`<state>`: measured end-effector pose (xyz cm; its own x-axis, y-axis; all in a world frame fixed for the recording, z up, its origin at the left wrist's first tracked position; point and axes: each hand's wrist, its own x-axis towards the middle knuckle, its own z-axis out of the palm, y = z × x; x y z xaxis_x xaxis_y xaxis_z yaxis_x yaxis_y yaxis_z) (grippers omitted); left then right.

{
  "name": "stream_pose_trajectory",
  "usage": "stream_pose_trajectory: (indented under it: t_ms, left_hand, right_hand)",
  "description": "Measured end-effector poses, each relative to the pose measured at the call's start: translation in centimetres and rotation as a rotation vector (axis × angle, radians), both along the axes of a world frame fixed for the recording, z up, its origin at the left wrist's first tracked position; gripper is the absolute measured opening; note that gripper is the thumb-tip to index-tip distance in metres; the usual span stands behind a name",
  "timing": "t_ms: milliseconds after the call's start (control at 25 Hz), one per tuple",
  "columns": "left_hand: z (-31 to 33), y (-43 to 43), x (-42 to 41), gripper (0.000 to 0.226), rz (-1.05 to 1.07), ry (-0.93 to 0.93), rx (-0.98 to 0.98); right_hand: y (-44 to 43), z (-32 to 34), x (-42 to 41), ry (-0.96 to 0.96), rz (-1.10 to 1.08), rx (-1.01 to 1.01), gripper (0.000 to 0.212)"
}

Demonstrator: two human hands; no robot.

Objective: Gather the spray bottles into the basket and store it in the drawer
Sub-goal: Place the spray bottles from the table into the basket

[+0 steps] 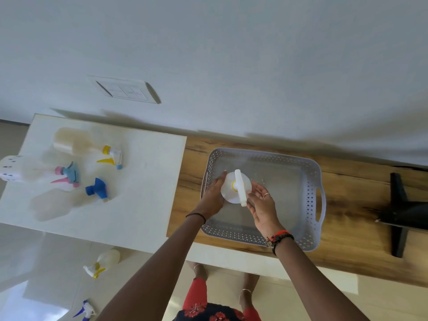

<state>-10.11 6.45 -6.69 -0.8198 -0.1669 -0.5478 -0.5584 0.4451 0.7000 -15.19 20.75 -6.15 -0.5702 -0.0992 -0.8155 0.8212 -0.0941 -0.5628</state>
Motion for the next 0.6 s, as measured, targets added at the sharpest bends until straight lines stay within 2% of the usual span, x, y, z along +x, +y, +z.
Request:
stream_pose_trajectory:
  t_ms: [80, 160, 280, 360, 440, 600]
  left_hand:
    - [0.8, 1.3, 0.6, 0.077, 0.178, -0.001, 0.004]
    - [1.5, 2.8, 1.0, 0.075, 0.48, -0.05, 0.091]
    - [1.5, 5.0, 1.6, 0.066, 0.953, -0.255, 0.438]
    - [1.9, 5.5, 1.8, 0.056, 1.194, -0.281, 0.729]
    - [2.1, 5.4, 1.6, 0.05, 1.269, -0.246, 0.849]
    - [2.1, 4.5, 0.8, 0.045, 1.321, -0.195, 0.861]
  right_hand:
    - [-0.1, 0.2, -0.2, -0.04, 0.034, 0.037, 0.036]
    - [-0.1, 0.4, -0.4, -0.08, 0.057, 0.072, 0.034]
    - [-0.2, 0.6, -0.8, -0.103, 0.087, 0.115, 0.04]
    - [-0.5, 0.8, -0.9, -0.106, 0.106, 0.118, 0.043]
    - [-0.9, 0.9, -1.1, -0.102, 0.118, 0.115, 0.043]
    - [-1.8, 0.9, -1.4, -0.096, 0.103, 0.098, 0.038]
